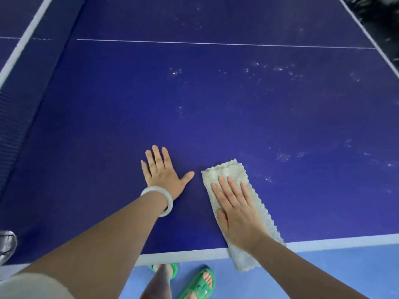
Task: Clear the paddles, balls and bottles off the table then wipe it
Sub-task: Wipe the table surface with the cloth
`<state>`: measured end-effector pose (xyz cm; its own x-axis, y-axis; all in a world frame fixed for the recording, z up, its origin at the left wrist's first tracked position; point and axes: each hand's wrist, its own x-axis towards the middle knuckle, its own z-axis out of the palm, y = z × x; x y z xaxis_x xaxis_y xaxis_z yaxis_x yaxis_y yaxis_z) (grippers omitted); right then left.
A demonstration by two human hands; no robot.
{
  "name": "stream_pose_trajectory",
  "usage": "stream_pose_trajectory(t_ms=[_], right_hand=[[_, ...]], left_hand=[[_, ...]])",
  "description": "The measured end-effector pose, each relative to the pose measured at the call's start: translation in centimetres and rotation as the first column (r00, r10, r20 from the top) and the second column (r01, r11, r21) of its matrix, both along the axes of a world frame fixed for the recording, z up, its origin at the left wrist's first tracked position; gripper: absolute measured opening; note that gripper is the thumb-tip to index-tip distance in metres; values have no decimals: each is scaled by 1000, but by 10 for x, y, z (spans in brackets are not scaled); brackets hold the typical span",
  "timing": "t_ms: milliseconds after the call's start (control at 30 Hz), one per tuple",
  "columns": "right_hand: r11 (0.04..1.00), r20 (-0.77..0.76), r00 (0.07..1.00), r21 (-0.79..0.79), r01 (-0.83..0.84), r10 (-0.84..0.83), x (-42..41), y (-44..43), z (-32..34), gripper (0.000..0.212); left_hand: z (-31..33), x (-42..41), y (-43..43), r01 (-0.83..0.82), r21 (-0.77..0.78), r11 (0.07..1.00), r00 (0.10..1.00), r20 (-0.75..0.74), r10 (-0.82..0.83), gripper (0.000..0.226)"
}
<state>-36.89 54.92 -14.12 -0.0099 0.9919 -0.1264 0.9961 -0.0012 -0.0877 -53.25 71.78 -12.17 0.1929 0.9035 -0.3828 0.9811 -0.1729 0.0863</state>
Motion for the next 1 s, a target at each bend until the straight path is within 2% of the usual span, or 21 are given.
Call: stream_pose_trajectory(t_ms=[67, 100, 167, 233, 267, 333, 433, 500, 533, 567, 633, 700, 767, 800, 867, 933, 1000], right_hand=[[1000, 36, 999, 4, -27, 27, 34, 4, -3, 60], [1000, 49, 999, 9, 23, -23, 52, 9, -4, 60], [954, 14, 954, 25, 299, -299, 76, 20, -4, 61], [823, -32, 825, 52, 565, -564, 68, 26, -6, 63], [781, -37, 784, 76, 620, -620, 52, 29, -6, 64], [812, -44, 817, 98, 576, -574, 14, 35, -5, 63], [960, -60, 960, 52, 277, -273, -13, 50, -4, 61], [994, -80, 992, 23, 104, -102, 7, 67, -2, 61], [996, -61, 995, 31, 81, -79, 24, 73, -3, 63], [991, -42, 991, 39, 132, -130, 43, 77, -5, 64], [911, -39, 913, 66, 407, -406, 83, 77, -8, 66], [748, -78, 749, 57, 662, -657, 102, 66, -8, 61], [641, -111, 646, 76, 764, -756, 80, 57, -8, 60], [647, -115, 655, 102, 756, -747, 58, 56, -8, 61], [762, -111, 771, 122, 636, -627, 13, 60, -8, 62], [923, -89, 927, 101, 372, -364, -17, 70, -9, 61], [989, -75, 989, 66, 134, -129, -12, 86, -9, 62]], left_hand=[[-6, 1, -1, -7, 25, 1000, 1000, -24, 8, 110], [-8, -1, -4, 3, 49, 999, 1000, -19, -2, 108], [-12, -2, -11, 41, 149, 988, 999, -15, -40, 101], [-15, -3, -17, 55, 233, 971, 998, -27, -50, 94], [-18, -2, -18, 55, 251, 966, 998, -32, -49, 92], [-22, -1, -18, 53, 264, 963, 999, -17, -51, 89], [-24, -2, -18, 36, 278, 960, 999, 24, -45, 86], [-24, -1, -18, 33, 265, 964, 999, 13, -37, 85], [-24, -1, -18, 33, 265, 964, 999, 5, -35, 85], [-25, -1, -18, 31, 268, 963, 999, 1, -33, 85], [-25, -1, -18, 31, 275, 961, 1000, -7, -30, 84], [-24, 0, -18, 37, 278, 960, 999, -20, -33, 83], [-24, 1, -19, 36, 278, 960, 999, -16, -33, 83], [-22, 1, -18, 32, 279, 960, 999, -13, -29, 83], [-21, 2, -19, 30, 266, 964, 1000, -10, -28, 83], [-20, 1, -19, 26, 259, 965, 1000, -8, -25, 84], [-18, 1, -20, 21, 258, 966, 1000, -7, -20, 85]])
